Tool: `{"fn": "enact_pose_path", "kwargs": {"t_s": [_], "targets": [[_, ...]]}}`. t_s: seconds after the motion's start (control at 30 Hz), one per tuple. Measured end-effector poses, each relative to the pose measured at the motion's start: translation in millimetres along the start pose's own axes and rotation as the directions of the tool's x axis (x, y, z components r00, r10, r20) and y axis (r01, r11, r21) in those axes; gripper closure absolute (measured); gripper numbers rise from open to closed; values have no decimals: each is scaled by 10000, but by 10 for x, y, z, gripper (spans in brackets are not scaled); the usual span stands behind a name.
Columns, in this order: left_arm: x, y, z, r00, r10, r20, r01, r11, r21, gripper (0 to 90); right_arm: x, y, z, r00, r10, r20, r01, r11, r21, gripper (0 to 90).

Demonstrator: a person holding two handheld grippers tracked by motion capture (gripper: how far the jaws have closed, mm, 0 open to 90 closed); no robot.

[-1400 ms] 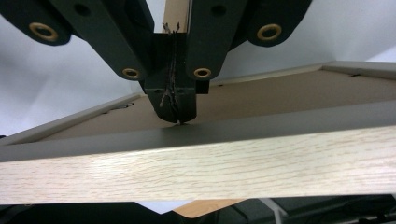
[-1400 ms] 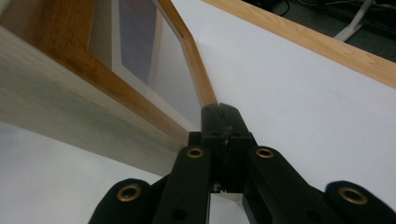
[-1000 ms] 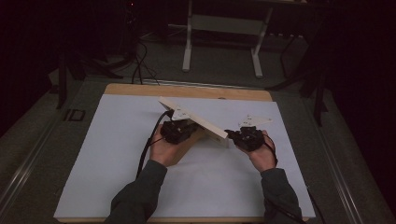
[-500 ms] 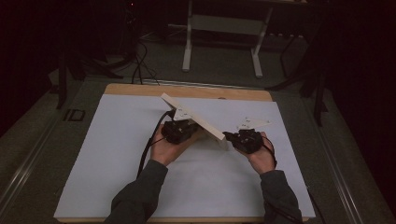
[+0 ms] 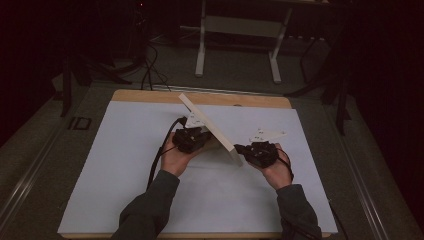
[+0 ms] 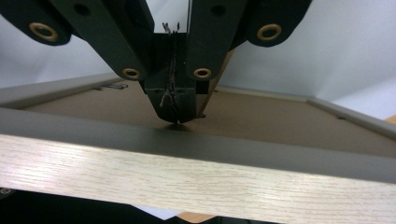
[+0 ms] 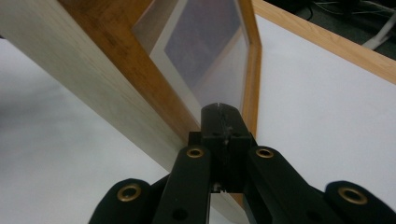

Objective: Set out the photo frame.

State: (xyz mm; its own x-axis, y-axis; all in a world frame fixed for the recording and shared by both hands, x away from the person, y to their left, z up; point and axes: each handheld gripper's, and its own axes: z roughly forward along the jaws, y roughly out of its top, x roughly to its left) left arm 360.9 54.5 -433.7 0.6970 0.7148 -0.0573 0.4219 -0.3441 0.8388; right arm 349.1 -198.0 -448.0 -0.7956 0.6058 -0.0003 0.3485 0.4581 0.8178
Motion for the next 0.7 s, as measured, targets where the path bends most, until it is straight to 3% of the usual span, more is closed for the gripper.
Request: {"fn": "enact_pose_path", "kwargs": {"t_s": [0.7], "targets": [[39, -1, 34, 9997, 109, 204, -106, 9998, -143, 900, 132, 42, 22, 9976, -355, -595, 352, 9994, -62, 900]]}}
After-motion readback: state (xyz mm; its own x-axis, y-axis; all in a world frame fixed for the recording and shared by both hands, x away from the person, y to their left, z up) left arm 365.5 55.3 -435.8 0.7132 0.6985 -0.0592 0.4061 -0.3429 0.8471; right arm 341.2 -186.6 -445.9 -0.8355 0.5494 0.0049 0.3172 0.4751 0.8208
